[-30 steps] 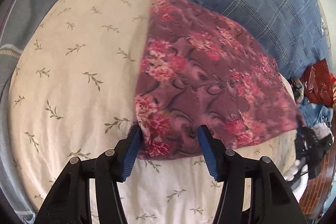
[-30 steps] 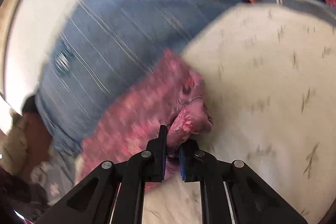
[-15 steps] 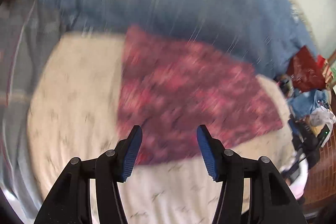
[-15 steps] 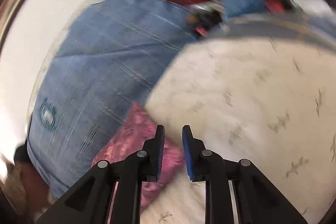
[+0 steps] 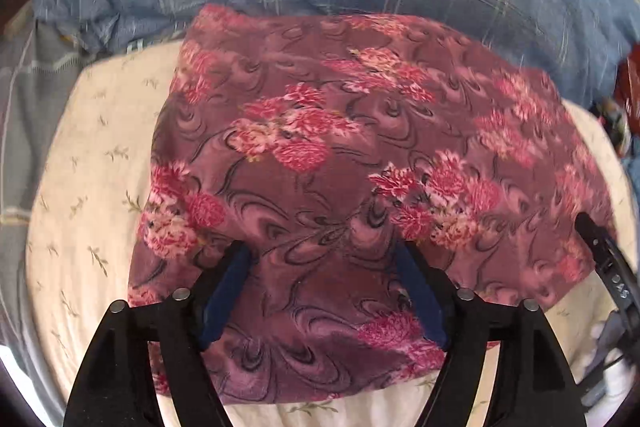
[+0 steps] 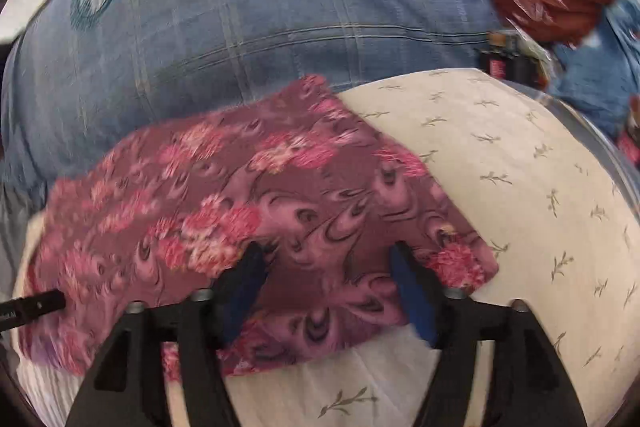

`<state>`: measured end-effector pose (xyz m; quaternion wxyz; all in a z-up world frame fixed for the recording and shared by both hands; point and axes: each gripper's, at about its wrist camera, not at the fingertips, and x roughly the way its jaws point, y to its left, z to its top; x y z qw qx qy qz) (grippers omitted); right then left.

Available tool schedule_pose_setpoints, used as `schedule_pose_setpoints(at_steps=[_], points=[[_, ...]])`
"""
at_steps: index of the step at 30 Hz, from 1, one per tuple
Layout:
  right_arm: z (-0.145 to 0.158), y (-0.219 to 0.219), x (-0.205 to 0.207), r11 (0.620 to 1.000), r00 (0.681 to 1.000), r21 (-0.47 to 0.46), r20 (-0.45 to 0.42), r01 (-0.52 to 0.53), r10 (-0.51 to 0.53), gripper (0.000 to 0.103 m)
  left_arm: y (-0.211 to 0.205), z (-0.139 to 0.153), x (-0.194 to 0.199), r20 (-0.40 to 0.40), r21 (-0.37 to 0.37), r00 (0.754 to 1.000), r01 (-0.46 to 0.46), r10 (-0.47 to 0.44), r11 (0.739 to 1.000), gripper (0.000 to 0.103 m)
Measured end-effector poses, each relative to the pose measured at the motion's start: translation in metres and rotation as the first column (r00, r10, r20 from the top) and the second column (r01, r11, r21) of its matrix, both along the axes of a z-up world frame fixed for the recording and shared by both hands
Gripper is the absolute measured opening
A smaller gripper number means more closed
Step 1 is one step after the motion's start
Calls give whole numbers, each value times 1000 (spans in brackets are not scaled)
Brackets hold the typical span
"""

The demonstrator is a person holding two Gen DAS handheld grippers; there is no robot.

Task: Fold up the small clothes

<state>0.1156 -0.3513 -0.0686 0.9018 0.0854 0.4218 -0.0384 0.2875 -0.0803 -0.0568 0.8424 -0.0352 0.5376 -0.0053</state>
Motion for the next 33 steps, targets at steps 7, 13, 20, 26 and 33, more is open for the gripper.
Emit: schedule_pose_setpoints(at_steps=[7, 13, 20, 26, 33], points=[[-8, 28, -1, 995, 998, -98, -60, -34, 28, 103, -9, -3, 2, 14, -2, 1000, 0, 0, 1000, 87], [-9, 29, -1, 995, 998, -96, -61, -36, 31, 103, -5, -5, 3, 20, -11, 1000, 5, -5, 1000, 96], [-9, 32, -1, 992, 998, -121, -59, -32, 25, 103, -6, -6, 5, 3, -21, 1000, 9, -9, 1000, 98], [1, 27, -4, 995, 1000, -101, -7, 12, -12, 102, 14, 8, 9, -1, -70, 1000, -2, 2, 998, 89], [14, 24, -8, 998, 997, -48, 75, 30, -26, 103, 89, 16, 25, -26, -139, 987, -161, 159, 977, 88]])
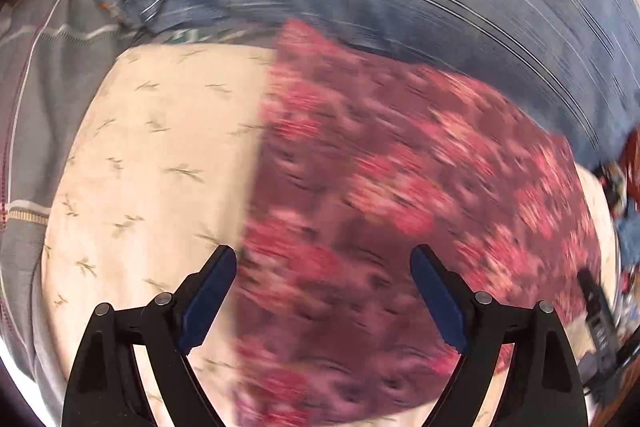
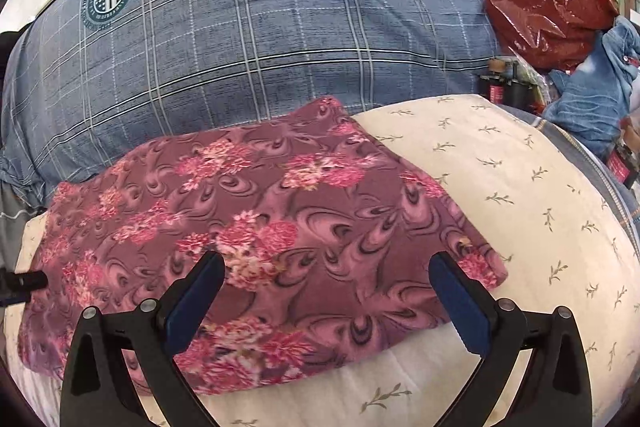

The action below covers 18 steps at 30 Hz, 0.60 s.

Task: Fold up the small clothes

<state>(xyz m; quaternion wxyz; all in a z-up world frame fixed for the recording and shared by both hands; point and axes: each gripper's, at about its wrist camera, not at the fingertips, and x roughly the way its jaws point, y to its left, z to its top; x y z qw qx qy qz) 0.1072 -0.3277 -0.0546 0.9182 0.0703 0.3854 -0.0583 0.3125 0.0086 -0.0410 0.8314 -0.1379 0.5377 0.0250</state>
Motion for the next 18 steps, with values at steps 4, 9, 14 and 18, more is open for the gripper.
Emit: schedule_pose_setpoints(at_steps=[4, 9, 14, 18], points=[[-11, 0, 11, 1000, 997, -6, -69, 31, -31, 101, 20, 0, 14, -11, 0, 999, -37, 37, 999, 87], [-10, -2, 10, 997, 996, -19, -52, 72, -73, 99, 48, -1, 41, -44, -51, 997, -68, 66, 996, 85], [7, 56, -10, 981, 981, -27, 32, -190, 191, 100, 80, -14, 62, -113, -166, 991, -85, 67, 982, 85], [6, 133, -32, 882, 883, -61, 8, -467, 469, 100, 94, -16, 72, -124, -190, 992, -50, 27, 980, 85]])
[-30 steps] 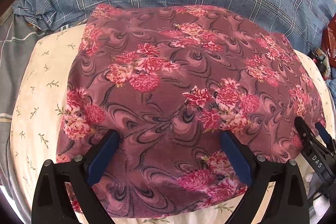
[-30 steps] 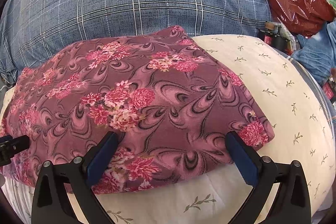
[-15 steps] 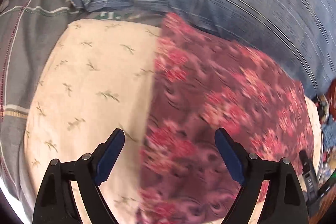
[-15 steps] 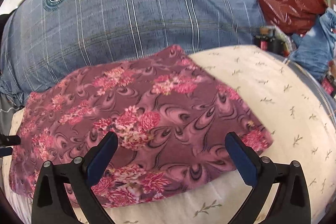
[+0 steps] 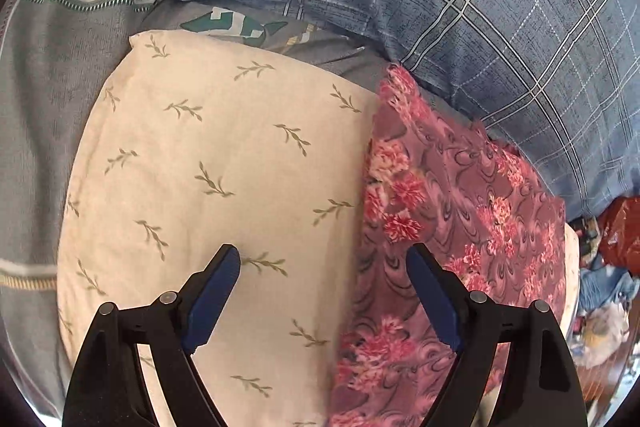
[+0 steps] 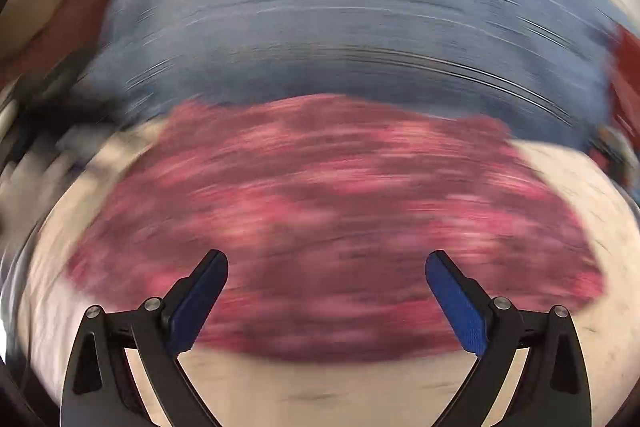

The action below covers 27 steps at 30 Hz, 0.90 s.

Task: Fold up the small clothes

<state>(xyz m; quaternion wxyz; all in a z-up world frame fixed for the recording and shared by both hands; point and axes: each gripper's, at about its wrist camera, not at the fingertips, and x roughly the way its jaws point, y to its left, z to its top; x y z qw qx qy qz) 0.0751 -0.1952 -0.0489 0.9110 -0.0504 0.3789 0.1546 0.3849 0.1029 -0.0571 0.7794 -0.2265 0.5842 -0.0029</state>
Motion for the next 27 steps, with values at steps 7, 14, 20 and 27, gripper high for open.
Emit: schedule_pose_setpoints(at_steps=[7, 14, 20, 27], points=[[-27, 120, -53, 912, 948, -277, 16, -302, 318, 98, 13, -3, 6, -20, -44, 998, 64, -65, 997, 85], [-31, 155, -30, 914, 974, -386, 128, -126, 189, 93, 9, -8, 26, -39, -138, 995, 85, -92, 987, 85], [-24, 156, -19, 927, 966, -321, 103, -192, 236, 10, 6, -18, 56, -59, -233, 993, 89, -106, 968, 85], [-4, 138, -22, 967, 968, -190, 147, -172, 201, 9, -30, -36, 79, -70, -194, 982, 161, -178, 968, 88]])
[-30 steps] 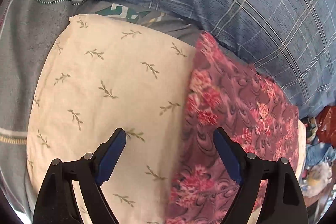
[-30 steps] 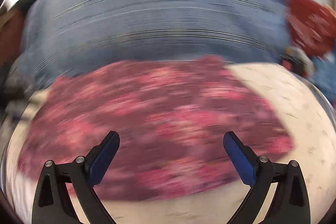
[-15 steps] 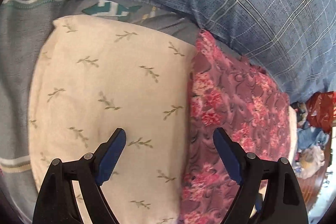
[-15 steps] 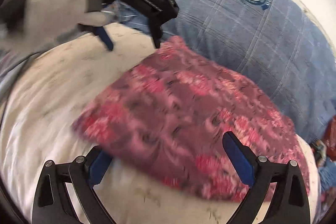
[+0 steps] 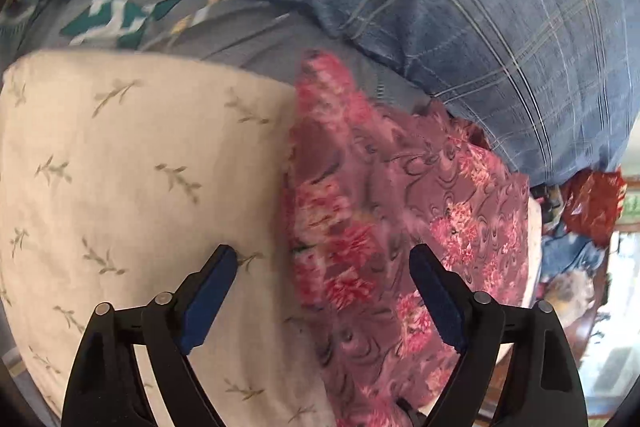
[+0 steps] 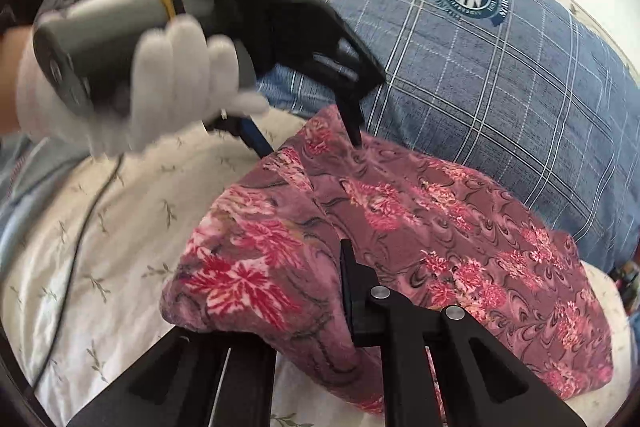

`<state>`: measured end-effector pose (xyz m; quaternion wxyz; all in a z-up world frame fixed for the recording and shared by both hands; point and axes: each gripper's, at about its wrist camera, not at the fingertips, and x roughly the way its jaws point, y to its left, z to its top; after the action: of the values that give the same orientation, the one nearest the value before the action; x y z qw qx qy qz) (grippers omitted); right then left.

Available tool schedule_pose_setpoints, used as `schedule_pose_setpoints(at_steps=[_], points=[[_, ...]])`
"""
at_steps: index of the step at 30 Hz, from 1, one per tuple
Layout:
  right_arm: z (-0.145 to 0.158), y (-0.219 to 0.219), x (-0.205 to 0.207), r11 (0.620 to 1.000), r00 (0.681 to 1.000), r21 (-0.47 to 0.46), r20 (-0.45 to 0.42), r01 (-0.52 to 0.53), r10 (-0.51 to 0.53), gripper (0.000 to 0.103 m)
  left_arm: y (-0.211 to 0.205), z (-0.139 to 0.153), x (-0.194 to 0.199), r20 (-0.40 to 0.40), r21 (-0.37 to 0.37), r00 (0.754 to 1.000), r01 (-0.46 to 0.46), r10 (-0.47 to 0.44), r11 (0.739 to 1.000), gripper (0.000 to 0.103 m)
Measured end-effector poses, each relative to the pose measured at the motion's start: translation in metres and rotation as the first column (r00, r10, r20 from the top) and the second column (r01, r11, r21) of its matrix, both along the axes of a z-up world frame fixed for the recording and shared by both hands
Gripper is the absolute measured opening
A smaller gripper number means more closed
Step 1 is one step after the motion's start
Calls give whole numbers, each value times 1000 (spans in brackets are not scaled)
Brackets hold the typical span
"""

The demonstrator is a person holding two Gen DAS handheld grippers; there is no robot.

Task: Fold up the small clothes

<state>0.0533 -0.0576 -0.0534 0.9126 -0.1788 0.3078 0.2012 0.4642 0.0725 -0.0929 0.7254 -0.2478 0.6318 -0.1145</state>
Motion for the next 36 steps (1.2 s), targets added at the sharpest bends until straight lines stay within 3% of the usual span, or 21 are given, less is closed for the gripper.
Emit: schedule_pose_setpoints(at_steps=[1, 3, 4, 5, 7, 9, 18, 25, 28, 31, 36], points=[[1, -1, -1, 1000, 1000, 16, -3, 2, -1, 9, -4, 1, 1, 6, -15, 1000, 8, -8, 1000, 85], [2, -2, 2, 999, 1000, 39, -15, 3, -2, 9, -12, 1, 4, 8, -65, 1000, 18, -17, 998, 57], [3, -3, 2, 999, 1000, 50, -18, 5, -4, 9, -16, 0, 5, 4, -73, 1000, 31, -31, 997, 35], [3, -5, 3, 998, 1000, 62, -21, 6, -5, 9, -20, 0, 7, 5, -42, 999, 38, -38, 998, 22], [4, -7, 2, 997, 1000, 80, -23, 9, -7, 9, -29, 5, 9, 33, 24, 999, 42, -43, 999, 16], [5, -12, 5, 994, 999, 105, -30, 14, -11, 9, -37, 14, 8, 68, 58, 997, 40, -44, 998, 15], [33, -66, 15, 952, 995, 303, -97, 51, -22, 9, -80, 68, -6, 182, 81, 980, 62, -76, 995, 14], [27, -131, 33, 854, 983, 495, -159, 159, -91, 9, -130, 92, -4, 198, 196, 974, 68, -108, 978, 15], [27, -152, 41, 814, 977, 548, -182, 192, -108, 9, -150, 104, 1, 210, 208, 972, 64, -108, 976, 14], [28, -184, 49, 739, 965, 626, -227, 248, -131, 8, -177, 111, 6, 224, 222, 966, 76, -127, 972, 14], [27, -224, 51, 664, 947, 676, -262, 319, -189, 8, -227, 115, 13, 244, 257, 954, 107, -172, 960, 15]])
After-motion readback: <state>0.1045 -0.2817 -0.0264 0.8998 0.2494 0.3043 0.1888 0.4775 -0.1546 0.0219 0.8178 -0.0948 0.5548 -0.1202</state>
